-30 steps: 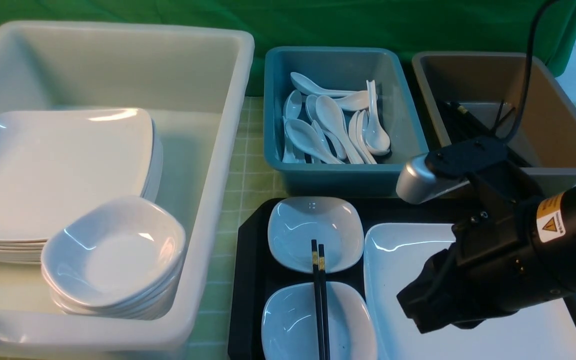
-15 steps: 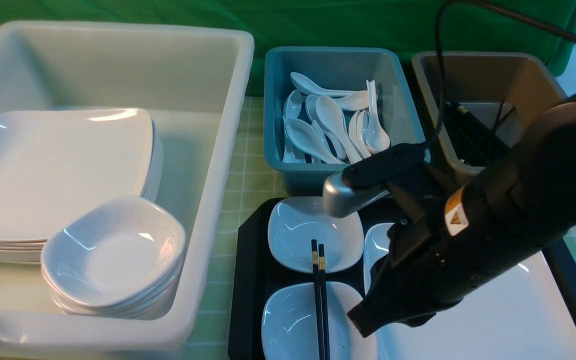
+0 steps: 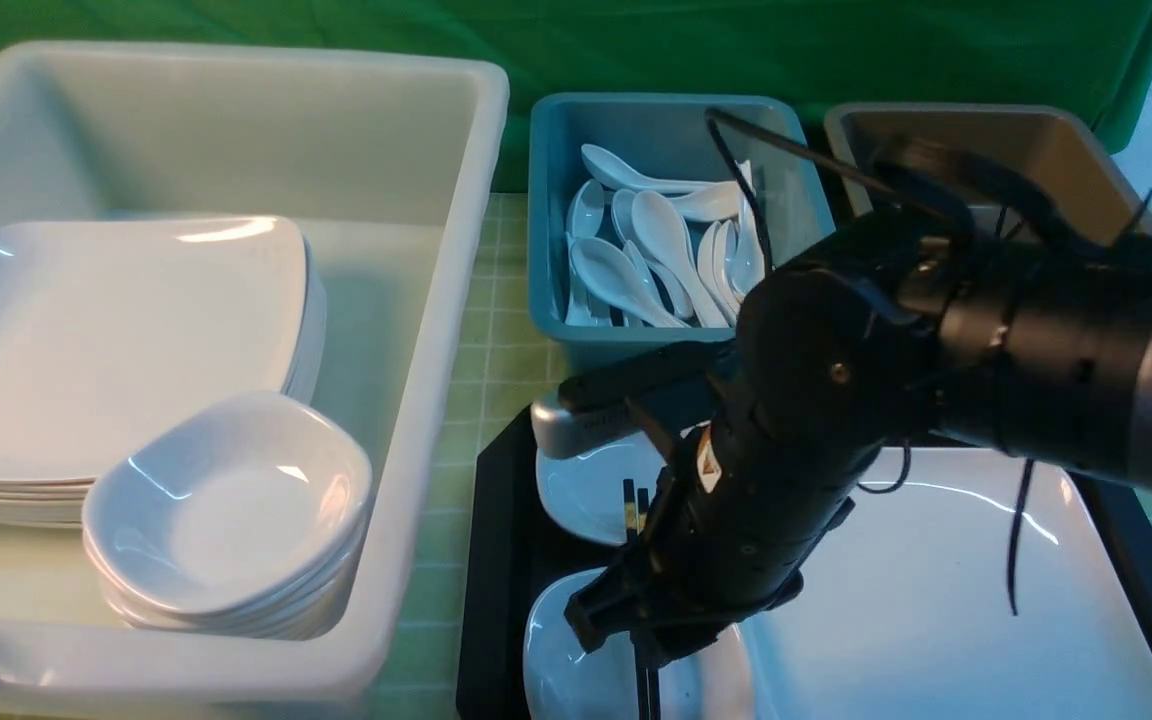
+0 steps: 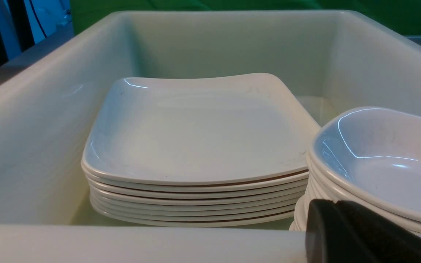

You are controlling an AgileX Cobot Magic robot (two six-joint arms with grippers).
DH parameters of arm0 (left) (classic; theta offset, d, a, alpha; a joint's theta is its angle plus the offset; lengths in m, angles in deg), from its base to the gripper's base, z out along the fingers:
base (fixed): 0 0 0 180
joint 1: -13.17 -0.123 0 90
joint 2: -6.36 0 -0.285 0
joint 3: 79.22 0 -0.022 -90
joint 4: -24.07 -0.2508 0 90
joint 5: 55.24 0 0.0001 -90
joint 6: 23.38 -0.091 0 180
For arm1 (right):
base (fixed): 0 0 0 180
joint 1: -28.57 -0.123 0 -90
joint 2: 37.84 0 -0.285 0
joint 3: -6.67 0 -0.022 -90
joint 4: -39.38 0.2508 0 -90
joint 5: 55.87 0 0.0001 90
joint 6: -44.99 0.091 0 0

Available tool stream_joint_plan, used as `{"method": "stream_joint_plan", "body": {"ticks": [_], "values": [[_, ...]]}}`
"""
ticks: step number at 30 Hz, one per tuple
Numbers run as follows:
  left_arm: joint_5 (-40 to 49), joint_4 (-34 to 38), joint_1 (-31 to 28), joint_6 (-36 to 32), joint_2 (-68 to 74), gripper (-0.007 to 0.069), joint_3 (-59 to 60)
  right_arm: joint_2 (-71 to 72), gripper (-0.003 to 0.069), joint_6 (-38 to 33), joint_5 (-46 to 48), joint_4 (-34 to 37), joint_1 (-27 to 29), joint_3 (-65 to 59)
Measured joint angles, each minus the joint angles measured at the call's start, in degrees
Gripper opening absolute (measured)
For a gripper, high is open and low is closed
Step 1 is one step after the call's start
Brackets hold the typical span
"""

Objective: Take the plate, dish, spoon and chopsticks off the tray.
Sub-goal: Use the right arm to grab a pair of chopsticks from the plate

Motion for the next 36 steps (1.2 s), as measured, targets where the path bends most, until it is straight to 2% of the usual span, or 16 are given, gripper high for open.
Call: {"method": "stream_joint_plan", "body": {"ticks": [8, 17, 32, 34, 36], "values": [[0.0, 0.0, 0.0, 0.0, 0.0, 0.0001, 0.0, -4.8, 0.0319, 6.8, -2.5, -6.8, 0.0, 2.0], [0.0, 0.0, 0.0, 0.0, 0.0, 0.0001, 0.0, -6.5, 0.0319, 9.8, -6.4, -7.2, 0.0, 2.1], [0.0, 0.0, 0.0, -0.1, 0.0, 0.0001, 0.0, -9.9, 0.0319, 12.8, -7.3, -7.7, 0.0, 2.1], [0.0, 0.0, 0.0, -0.1, 0.0, 0.0001, 0.0, -9.9, 0.0299, 12.9, -7.3, -7.7, 0.0, 2.1], [0.0, 0.0, 0.0, -0.1, 0.0, 0.0001, 0.0, -9.9, 0.0218, 12.3, -7.4, -7.7, 0.0, 2.1]]}}
